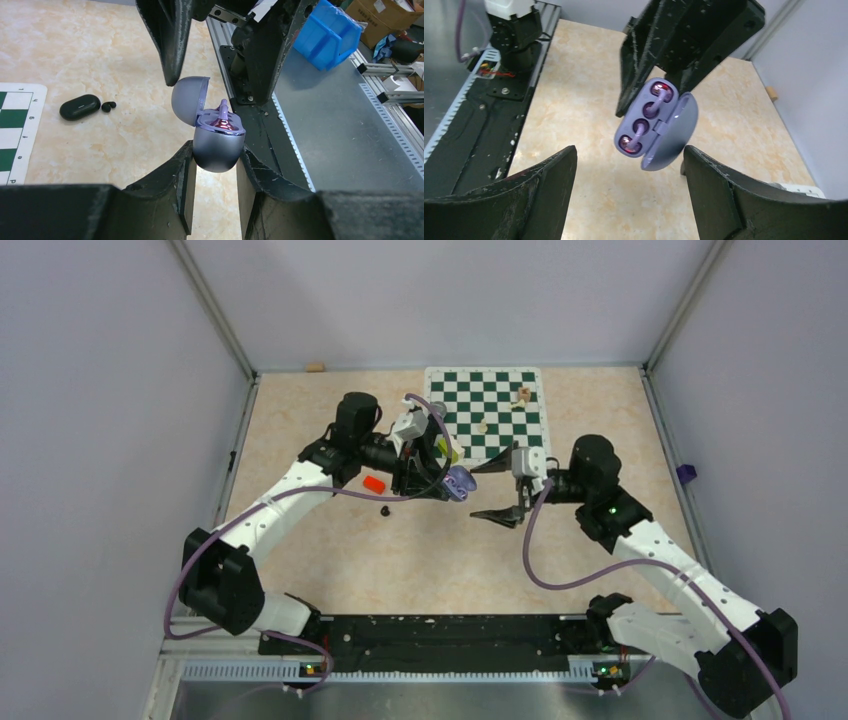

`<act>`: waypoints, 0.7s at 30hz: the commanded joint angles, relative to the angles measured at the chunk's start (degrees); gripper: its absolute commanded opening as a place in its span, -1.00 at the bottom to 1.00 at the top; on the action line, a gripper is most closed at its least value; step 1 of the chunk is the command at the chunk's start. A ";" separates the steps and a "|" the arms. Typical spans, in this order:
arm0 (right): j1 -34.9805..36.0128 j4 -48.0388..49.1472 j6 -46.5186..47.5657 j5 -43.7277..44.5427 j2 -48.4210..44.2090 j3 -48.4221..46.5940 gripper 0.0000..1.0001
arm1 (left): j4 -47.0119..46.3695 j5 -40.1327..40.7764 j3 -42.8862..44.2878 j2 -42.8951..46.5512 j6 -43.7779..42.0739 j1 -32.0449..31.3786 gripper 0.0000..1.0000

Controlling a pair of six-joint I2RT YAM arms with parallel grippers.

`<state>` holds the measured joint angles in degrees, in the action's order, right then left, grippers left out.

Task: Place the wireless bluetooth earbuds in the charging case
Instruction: Close the charging case.

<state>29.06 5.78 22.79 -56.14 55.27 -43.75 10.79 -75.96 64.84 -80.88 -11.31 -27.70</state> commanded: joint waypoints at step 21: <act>-0.72 -11.25 11.45 0.14 -3.23 -6.84 0.85 | -1.16 3.14 1.44 2.31 -0.83 -0.21 -1.00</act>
<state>28.36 -5.93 27.33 -77.97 54.92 -51.05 11.49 -75.31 64.84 -80.84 -11.31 -27.70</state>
